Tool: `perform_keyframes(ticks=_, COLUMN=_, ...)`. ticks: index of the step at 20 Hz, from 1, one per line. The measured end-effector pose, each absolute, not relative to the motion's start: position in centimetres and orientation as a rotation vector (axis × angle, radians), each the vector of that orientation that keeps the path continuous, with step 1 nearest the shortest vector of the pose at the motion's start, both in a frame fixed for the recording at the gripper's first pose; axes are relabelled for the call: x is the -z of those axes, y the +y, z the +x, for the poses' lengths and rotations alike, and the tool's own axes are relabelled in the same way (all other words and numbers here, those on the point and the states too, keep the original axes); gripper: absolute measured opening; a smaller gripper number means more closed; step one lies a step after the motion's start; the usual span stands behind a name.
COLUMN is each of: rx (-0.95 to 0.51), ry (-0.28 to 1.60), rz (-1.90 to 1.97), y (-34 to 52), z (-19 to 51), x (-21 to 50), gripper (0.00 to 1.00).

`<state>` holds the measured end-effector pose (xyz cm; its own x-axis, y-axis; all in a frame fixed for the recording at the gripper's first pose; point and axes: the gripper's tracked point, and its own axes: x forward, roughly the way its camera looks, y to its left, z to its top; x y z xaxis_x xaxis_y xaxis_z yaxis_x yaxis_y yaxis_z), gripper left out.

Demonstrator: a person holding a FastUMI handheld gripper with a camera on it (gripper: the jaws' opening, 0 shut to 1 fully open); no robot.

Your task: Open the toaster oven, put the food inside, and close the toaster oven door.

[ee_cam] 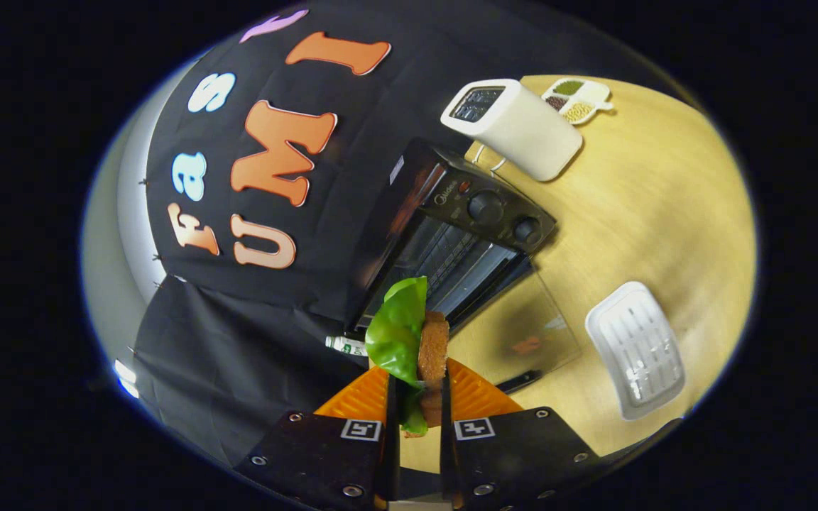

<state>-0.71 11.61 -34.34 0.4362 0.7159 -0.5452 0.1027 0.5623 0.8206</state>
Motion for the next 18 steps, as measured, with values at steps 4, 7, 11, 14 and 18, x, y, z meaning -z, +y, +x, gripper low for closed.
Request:
perform_keyframes(ticks=4, rx=-0.373, ry=1.003, rz=1.041, y=14.5, z=2.3, x=37.2, gripper=0.23)
perform_keyframes(ticks=7, rx=-0.245, ry=0.892, rz=1.119, y=15.4, z=5.0, x=39.5, gripper=0.23)
perform_keyframes(ticks=11, rx=-0.132, ry=0.848, rz=1.222, y=18.2, z=7.3, x=41.7, gripper=0.23)
perform_keyframes(ticks=14, rx=-0.096, ry=0.865, rz=1.243, y=20.4, z=8.0, x=42.6, gripper=0.23)
perform_keyframes(ticks=18, rx=-0.054, ry=0.826, rz=1.209, y=21.7, z=9.5, x=43.3, gripper=0.24)
